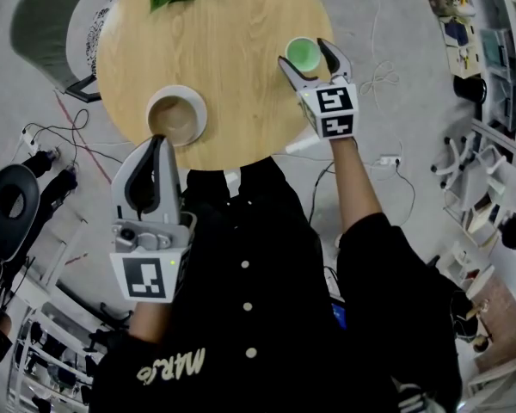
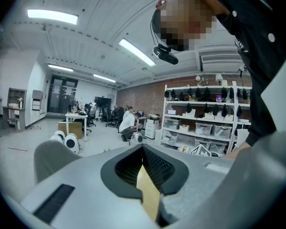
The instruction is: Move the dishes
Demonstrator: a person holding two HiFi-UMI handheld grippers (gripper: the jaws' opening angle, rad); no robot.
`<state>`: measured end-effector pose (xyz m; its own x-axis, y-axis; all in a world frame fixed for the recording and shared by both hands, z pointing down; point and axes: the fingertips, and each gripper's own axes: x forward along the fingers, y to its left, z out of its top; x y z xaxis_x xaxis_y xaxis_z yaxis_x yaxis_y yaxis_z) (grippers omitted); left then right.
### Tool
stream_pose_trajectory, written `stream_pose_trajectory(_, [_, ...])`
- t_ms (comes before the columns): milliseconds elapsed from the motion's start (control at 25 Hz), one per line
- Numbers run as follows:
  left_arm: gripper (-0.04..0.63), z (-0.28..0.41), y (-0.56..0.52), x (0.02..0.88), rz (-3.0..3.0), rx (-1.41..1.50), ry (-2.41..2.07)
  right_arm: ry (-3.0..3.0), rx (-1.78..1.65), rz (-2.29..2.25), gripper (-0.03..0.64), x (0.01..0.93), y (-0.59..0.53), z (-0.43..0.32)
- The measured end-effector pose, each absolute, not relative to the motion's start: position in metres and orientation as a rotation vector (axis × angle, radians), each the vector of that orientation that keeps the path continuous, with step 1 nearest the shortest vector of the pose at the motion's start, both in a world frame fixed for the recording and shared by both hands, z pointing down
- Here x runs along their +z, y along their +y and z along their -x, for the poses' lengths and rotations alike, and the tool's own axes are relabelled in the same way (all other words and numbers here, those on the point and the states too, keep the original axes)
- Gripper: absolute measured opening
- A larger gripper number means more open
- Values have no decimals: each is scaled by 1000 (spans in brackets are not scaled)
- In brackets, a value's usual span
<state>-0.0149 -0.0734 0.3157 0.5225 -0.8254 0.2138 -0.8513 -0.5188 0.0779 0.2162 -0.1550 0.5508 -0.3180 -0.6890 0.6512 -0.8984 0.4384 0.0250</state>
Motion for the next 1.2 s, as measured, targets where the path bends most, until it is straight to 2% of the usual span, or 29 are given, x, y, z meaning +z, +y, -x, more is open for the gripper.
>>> stream_pose_trajectory(680, [3,8,-71,319,-2582,253,-1439,-2131,492,-1328,370,567,-155,-221])
stream_pose_trajectory(1000, [3,6,-66,308,-2601,247,-1439,-2166,482,-1344,385,547,-155,-227])
stream_pose_trajectory(1200, [3,21,-68,299,-2592,222,-1483,-2201,413,-1358,333,506,-153,-217])
